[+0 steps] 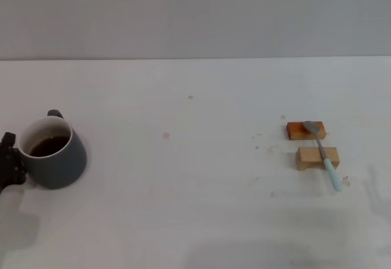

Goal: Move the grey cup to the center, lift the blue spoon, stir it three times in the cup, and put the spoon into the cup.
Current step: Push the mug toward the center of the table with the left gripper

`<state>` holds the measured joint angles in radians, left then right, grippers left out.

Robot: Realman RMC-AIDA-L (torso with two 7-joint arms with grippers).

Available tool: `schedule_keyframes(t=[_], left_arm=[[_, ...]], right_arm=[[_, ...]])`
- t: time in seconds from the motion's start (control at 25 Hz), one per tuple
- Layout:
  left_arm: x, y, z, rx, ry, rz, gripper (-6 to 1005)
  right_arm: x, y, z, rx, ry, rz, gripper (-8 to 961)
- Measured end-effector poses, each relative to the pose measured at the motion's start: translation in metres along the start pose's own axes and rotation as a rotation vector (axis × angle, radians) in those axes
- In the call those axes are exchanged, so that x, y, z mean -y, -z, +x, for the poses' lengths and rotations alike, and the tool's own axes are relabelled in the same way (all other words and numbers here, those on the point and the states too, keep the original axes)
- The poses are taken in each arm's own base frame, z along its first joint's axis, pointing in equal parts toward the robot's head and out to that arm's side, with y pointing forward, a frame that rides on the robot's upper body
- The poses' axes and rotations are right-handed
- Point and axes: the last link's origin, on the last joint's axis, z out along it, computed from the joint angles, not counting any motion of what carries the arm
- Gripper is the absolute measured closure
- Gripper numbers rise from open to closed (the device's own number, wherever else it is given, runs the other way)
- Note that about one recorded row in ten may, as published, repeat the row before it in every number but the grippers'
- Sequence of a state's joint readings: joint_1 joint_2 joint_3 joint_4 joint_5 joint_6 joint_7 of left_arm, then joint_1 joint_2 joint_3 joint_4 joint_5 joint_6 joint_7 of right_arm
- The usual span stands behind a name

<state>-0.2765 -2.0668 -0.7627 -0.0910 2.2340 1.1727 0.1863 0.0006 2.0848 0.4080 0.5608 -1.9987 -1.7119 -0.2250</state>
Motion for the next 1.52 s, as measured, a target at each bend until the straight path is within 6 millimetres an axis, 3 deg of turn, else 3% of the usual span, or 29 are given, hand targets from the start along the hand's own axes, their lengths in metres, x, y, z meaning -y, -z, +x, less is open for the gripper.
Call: schedule_keyframes(t=[0.6, 1.04, 1.52], left_arm=[[-0.044, -0.003, 0.018, -0.074, 0.015, -0.181, 1001], [-0.032, -0.007, 0.012, -0.046, -0.022, -0.162, 1001], [-0.052, -0.017, 0.025, -0.077, -0.008, -0.226, 1001]], right_arm=[[-0.002, -0.003, 0.001, 0.001, -0.005, -0.013, 239], [-0.004, -0.002, 0.000, 0.001, -0.007, -0.021, 237], [-0.004, -0.003, 0.001, -0.002, -0.008, -0.024, 238]])
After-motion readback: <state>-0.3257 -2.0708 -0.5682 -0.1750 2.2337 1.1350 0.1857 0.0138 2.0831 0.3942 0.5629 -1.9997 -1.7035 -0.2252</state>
